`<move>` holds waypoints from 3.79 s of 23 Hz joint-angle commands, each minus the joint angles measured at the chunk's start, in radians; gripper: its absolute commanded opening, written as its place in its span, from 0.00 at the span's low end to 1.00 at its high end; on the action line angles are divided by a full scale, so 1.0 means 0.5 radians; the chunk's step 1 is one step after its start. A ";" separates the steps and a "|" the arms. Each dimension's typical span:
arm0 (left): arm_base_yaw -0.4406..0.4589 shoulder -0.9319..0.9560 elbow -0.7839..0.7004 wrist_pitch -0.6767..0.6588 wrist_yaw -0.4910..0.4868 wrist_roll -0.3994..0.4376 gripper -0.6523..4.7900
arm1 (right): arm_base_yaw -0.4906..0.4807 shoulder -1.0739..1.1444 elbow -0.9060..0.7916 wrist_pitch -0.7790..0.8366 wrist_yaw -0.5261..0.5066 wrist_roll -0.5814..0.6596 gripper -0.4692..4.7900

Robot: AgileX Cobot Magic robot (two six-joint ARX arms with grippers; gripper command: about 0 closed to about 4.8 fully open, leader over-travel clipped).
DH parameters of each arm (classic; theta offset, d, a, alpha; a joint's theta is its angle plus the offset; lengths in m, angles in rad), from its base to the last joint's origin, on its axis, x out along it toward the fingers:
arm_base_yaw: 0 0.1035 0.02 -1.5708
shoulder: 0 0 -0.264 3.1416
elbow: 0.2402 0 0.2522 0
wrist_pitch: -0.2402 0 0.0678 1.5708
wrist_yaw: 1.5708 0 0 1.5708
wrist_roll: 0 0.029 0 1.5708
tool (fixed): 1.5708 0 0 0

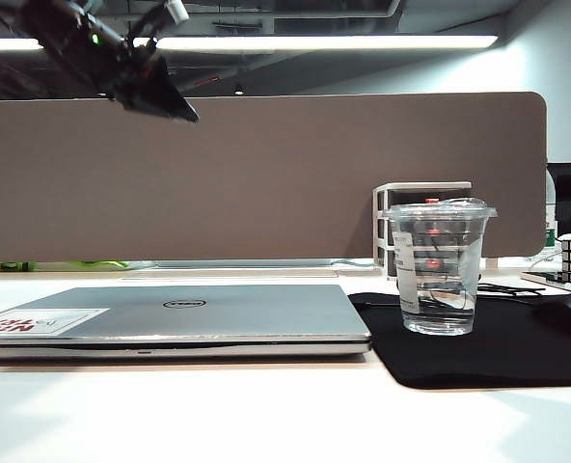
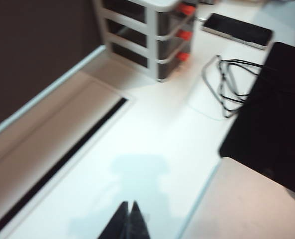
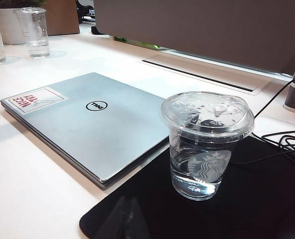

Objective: Pick up the coffee cup and place it on the right side of the laptop.

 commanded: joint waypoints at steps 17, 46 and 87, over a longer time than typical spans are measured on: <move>0.071 -1.650 -1.263 0.508 -0.890 -0.560 0.11 | 0.002 -0.004 -0.013 0.039 -0.069 0.053 0.09; 0.039 -3.752 -3.433 1.180 -1.492 -1.173 0.11 | -0.001 -0.004 -0.013 0.246 1.058 -0.217 0.09; 0.044 -3.752 -3.561 0.990 -1.446 -0.999 0.11 | 0.000 -0.004 -0.013 0.335 1.359 -0.134 0.09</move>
